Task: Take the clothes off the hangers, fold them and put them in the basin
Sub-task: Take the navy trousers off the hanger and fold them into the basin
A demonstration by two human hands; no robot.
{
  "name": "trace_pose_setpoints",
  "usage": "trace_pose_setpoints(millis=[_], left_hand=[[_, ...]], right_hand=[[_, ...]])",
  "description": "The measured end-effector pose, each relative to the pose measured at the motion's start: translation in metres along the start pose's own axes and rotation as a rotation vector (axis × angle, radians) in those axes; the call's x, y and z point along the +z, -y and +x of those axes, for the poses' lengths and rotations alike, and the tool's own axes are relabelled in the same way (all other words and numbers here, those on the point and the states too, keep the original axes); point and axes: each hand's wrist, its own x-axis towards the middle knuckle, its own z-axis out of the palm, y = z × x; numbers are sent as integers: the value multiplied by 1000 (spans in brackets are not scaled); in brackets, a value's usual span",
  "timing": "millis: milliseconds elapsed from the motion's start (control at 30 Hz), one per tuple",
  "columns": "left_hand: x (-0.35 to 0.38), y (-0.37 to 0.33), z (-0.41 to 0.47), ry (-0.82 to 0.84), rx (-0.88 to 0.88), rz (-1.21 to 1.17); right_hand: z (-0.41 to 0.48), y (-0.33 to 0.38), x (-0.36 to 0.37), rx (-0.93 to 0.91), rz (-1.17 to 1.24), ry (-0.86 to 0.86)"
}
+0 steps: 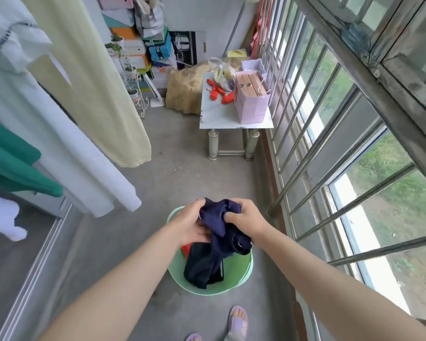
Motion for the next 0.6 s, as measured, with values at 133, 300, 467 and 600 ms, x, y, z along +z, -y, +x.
trace_pose_setpoints(millis=[133,300,467,600], left_hand=[[-2,3,21,-188,379,413],[-4,0,35,-215,1051,885],[-3,-13,31,-198,1094,738],[-9,-21,24,-103,886,509]], right_hand=[[23,13,-30,250,228,31],[43,24,-42,322,373,167],[40,34,-48,408,337,442],[29,39,-43,464,330,523]])
